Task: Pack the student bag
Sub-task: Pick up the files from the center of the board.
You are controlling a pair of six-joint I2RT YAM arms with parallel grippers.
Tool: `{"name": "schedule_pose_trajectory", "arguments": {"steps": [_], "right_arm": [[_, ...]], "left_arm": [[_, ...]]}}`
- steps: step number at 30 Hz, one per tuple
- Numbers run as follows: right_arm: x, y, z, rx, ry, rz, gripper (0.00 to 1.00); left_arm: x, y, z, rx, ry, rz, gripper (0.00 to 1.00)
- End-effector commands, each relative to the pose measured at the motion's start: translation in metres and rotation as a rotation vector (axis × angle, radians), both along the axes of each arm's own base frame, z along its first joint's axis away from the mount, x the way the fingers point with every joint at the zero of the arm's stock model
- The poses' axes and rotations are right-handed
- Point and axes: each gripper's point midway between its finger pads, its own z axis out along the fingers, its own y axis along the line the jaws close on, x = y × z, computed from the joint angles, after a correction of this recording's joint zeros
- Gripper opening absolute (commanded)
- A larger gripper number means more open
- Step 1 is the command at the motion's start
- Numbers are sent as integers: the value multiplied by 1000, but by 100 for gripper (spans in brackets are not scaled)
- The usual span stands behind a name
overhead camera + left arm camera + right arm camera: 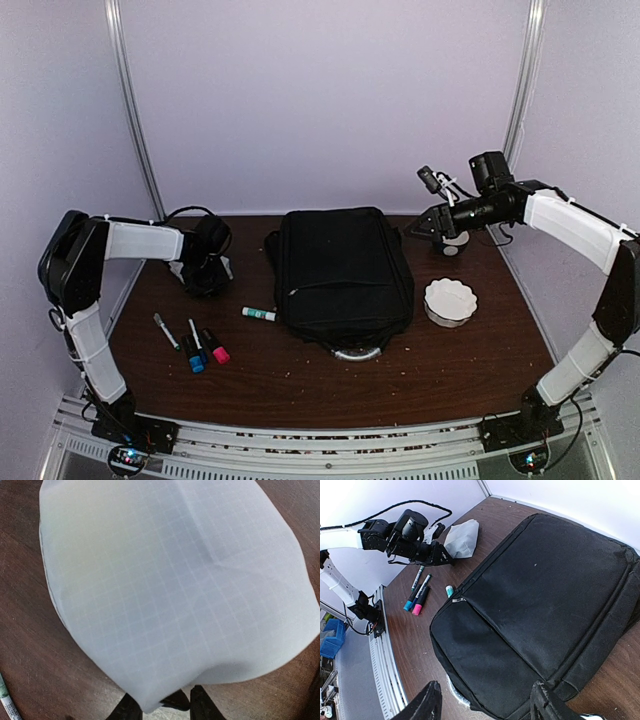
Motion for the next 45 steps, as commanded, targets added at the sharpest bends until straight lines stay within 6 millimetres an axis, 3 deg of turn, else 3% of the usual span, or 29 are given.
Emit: {"name": "schedule_pose_trajectory", "arguments": {"steps": [1,3,6,10,13,16,21,27,33,38,41,45], "right_arm": [[1,3,-3,-8,-3,13,61],[2,3,-6,-11,1,11,61],[3,4,-9,-17,7,11,60],[3,5,-10,-22,10,14,60],[2,5,-10,-28,3,16,60],[2,5,-11,-33,-3,16,60],[3,6,-14,-34,4,23,60],[4,7,-19,-40,17,32,59],[4,8,-19,-37,19,36,59],[6,10,-21,-24,41,42,59],[6,10,-19,-22,47,43,59],[9,5,-12,-32,25,27,59]], "left_arm": [[15,10,1,16,-31,11,36],[17,11,-1,5,-31,7,41],[18,12,-6,-15,-21,1,40],[20,14,1,-8,-34,-8,15],[18,19,19,16,-62,-14,0],[16,28,46,57,-104,-21,0],[17,39,116,113,-254,-56,0],[21,21,210,129,-459,-237,0],[10,-53,287,65,-618,-631,0],[-24,-135,351,-85,-787,-974,0],[-50,-185,370,-116,-852,-1181,0],[-77,-237,377,-208,-873,-1394,0]]}}
